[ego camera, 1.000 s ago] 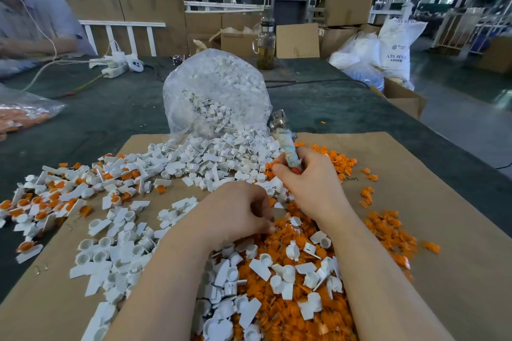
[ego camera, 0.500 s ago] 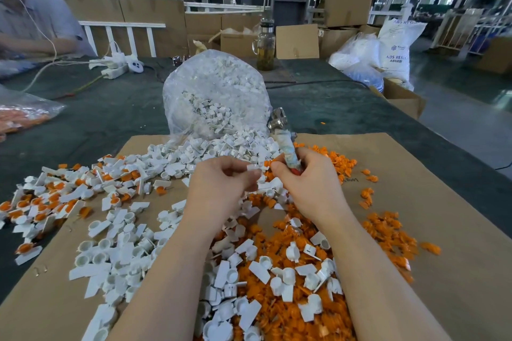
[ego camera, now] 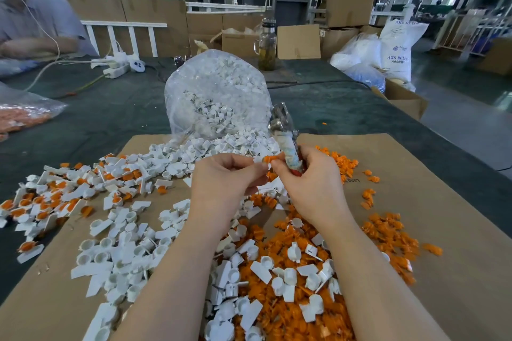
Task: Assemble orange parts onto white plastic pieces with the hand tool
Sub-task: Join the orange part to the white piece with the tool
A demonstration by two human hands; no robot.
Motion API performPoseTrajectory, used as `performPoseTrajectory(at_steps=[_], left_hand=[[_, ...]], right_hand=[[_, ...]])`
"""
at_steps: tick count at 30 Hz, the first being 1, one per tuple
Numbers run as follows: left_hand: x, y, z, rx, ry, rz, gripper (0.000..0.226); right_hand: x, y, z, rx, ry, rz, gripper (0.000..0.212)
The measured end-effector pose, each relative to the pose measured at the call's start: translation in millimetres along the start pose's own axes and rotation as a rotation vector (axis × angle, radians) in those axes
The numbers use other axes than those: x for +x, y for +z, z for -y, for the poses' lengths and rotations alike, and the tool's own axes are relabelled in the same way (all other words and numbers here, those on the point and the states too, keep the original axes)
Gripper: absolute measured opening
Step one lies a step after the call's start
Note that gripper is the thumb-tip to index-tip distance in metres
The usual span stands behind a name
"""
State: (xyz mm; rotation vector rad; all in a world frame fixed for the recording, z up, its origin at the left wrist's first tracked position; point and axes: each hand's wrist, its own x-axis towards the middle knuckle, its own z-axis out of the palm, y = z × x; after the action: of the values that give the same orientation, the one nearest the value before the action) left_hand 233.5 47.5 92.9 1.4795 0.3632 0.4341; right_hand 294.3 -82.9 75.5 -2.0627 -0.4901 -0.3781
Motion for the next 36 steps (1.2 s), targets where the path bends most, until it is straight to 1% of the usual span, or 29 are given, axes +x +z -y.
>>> performPoseTrajectory(at_steps=[5,14,17,21,25,29,33,36], left_hand=[[0.1,2.3,1.6,0.135,0.071,-0.054,0.015],[-2.0,5.9,2.8,0.320,0.218,-0.046,0.025],[-1.3,5.4,3.6,0.360,0.252,-0.043,0.024],[0.7,4.7,5.4,0.408,0.255,-0.047,0.020],[1.9,5.1,7.0,0.407,0.245,-0.067,0.019],[2.6,5.7,9.1,0.404,0.224,-0.105,0.017],[3.6,5.0,9.8,0.390,0.228,-0.135,0.017],[3.9,2.9,8.6,0.263,0.188,-0.128,0.013]], right_hand=[[-2.2,-0.1,3.8,-0.074,-0.024,-0.012,0.018],[-2.6,-0.7,5.6,-0.091,-0.027,-0.012,0.022],[-2.7,-0.4,5.1,-0.097,-0.034,-0.003,0.022],[-1.4,0.1,4.0,-0.094,-0.034,0.039,0.016],[0.2,-0.3,3.5,-0.030,-0.010,0.080,0.008],[0.1,-2.3,4.7,0.022,0.005,0.127,0.004],[-0.1,-3.7,6.0,0.092,0.059,0.188,0.007],[0.0,-7.0,3.8,0.215,0.114,0.243,0.011]])
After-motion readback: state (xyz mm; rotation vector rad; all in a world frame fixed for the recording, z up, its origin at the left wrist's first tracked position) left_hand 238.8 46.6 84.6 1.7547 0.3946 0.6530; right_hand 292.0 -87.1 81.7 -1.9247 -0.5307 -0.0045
